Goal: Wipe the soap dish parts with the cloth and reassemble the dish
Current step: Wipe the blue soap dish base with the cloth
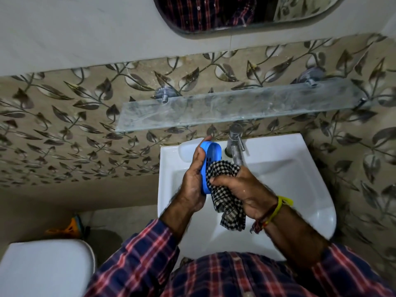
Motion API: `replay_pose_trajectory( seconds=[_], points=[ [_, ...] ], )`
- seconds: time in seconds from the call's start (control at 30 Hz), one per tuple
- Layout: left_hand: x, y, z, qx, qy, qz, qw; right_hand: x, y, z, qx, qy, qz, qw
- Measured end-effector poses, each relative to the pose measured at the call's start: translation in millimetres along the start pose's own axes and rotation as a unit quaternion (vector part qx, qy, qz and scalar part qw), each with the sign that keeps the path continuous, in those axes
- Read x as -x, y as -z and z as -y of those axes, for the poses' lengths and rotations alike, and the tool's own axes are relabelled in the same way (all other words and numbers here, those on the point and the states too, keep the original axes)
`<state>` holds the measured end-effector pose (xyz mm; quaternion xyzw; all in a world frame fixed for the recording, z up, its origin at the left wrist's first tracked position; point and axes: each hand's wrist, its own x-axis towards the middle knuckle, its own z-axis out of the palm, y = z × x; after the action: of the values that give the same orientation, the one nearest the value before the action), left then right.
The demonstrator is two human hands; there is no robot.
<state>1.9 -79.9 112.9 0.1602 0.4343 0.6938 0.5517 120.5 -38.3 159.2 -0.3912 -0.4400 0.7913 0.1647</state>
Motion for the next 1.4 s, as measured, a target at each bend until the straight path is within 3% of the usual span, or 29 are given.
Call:
replay_pose_trajectory(
  seconds=[0.3, 0.47, 0.63, 0.77, 0.83, 0.87, 0.9, 0.97, 1.03, 1.1, 1.3, 1.4],
  points=[
    [3.6, -0.6, 3.9, -0.018, 0.005, -0.003, 1.0, 1.4, 7.4, 0.6, 0.063, -0.001, 0.028, 0.998],
    [0.8, 0.8, -3.3, -0.018, -0.013, -0.017, 1.0, 3.6, 11.6, -6.8, 0.163, 0.061, 0.065, 0.983],
    [0.6, -1.7, -1.1, -0.107, -0.032, -0.076, 0.991, 1.3, 9.4, -16.8, 0.281, 0.117, -0.001, 0.953],
    [9.7, -5.5, -9.1, -0.195, -0.039, -0.042, 0.979, -0.2, 4.5, -13.8, 0.235, 0.142, -0.041, 0.961],
    [19.9, -7.9, -7.5, -0.295, -0.057, -0.095, 0.949, 0.5, 5.2, -5.9, 0.129, 0.114, -0.044, 0.984],
    [27.8, -3.5, -1.7, -0.327, -0.105, -0.096, 0.934, 0.7, 7.6, -1.1, 0.069, 0.083, -0.039, 0.993],
    [33.7, 4.8, 7.2, -0.385, -0.168, -0.066, 0.905, 0.6, 10.6, 3.5, 0.021, 0.046, -0.034, 0.998],
    [39.1, 22.2, 24.5, -0.514, -0.3, 0.002, 0.804, 0.2, 15.0, 10.7, -0.024, -0.019, -0.017, 0.999],
    [37.1, 22.2, 27.7, -0.536, -0.371, 0.013, 0.759, -2.8, 15.7, 13.9, -0.055, -0.047, 0.005, 0.997],
    [28.1, 14.8, 24.0, -0.513, -0.393, -0.016, 0.763, -5.6, 11.6, 14.8, -0.092, -0.053, 0.021, 0.994],
    [19.2, 17.4, 27.2, -0.419, -0.349, -0.062, 0.836, 4.9, 7.0, -0.9, -0.11, -0.042, 0.042, 0.992],
    [23.4, 14.7, 30.6, -0.343, -0.281, -0.049, 0.895, 2.9, 7.4, -2.2, -0.099, -0.044, 0.031, 0.994]
  ],
)
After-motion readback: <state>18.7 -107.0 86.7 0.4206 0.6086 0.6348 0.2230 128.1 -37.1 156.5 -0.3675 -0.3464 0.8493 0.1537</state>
